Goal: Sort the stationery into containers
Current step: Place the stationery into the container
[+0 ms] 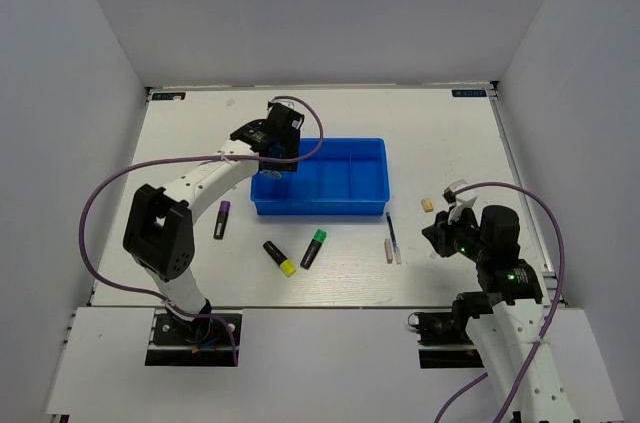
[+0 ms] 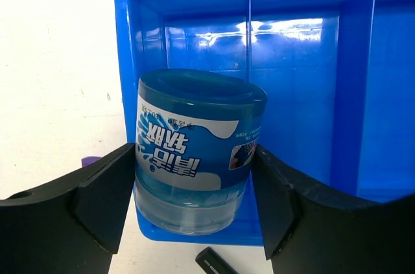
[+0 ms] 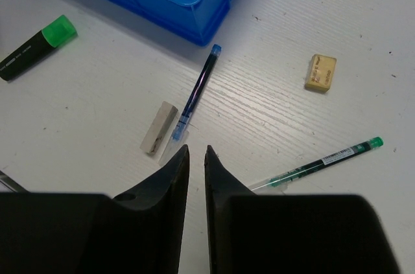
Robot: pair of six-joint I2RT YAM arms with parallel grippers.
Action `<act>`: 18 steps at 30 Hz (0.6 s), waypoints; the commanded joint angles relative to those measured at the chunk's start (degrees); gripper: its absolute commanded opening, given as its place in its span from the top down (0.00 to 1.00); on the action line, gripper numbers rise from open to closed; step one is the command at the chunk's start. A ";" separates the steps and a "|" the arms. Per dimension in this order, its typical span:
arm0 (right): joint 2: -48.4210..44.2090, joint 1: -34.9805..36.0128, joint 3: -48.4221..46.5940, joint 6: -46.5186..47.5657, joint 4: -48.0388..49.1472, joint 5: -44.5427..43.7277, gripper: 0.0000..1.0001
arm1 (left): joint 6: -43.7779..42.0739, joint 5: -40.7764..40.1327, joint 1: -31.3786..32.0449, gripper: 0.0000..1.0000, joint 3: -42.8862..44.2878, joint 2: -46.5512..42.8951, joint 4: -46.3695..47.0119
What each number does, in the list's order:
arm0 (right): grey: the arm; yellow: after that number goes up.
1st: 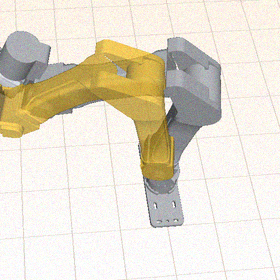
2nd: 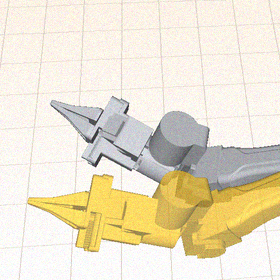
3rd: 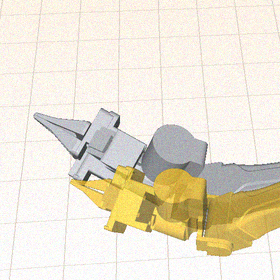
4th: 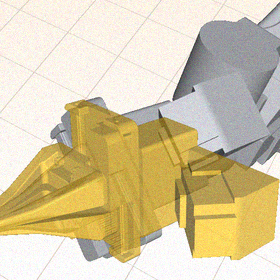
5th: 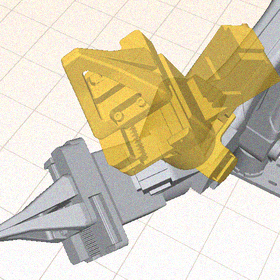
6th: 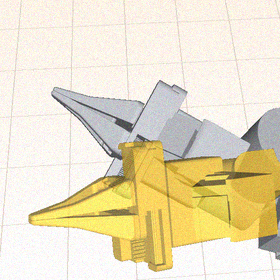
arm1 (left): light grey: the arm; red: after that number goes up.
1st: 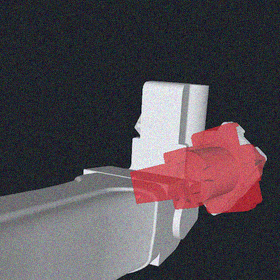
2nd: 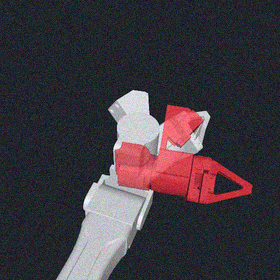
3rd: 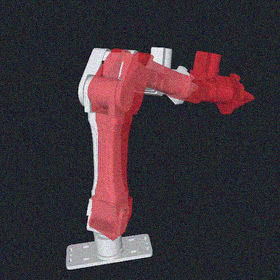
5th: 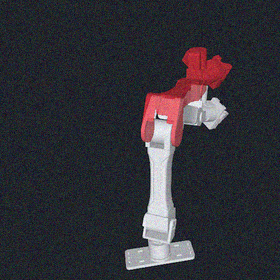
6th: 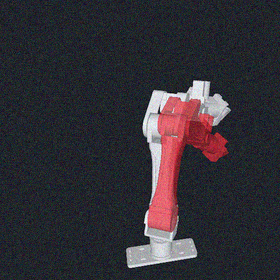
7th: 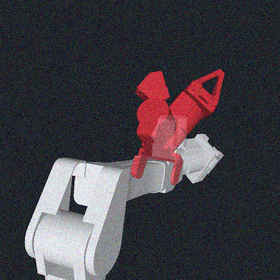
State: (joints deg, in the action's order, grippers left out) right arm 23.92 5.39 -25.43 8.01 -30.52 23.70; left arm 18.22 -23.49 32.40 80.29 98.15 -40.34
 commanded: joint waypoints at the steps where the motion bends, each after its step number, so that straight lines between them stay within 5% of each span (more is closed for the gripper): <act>1: -0.10 0.15 -1.82 0.34 0.46 -0.24 0.81 | -0.02 -1.30 0.29 0.22 2.33 -2.00 0.52; 15: -0.10 0.06 -1.82 0.34 0.20 -0.41 0.78 | 1.47 -1.56 0.20 0.14 2.85 -0.68 -0.79; 18: -0.19 0.33 -1.90 0.34 0.11 -0.67 0.77 | 1.21 -1.91 0.20 0.28 3.03 -4.26 -0.97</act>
State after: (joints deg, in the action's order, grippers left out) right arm 23.99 5.39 -25.43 8.05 -30.52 23.55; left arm 19.09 -23.81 32.42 81.10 98.02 -40.77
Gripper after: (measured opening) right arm 0.228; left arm 0.751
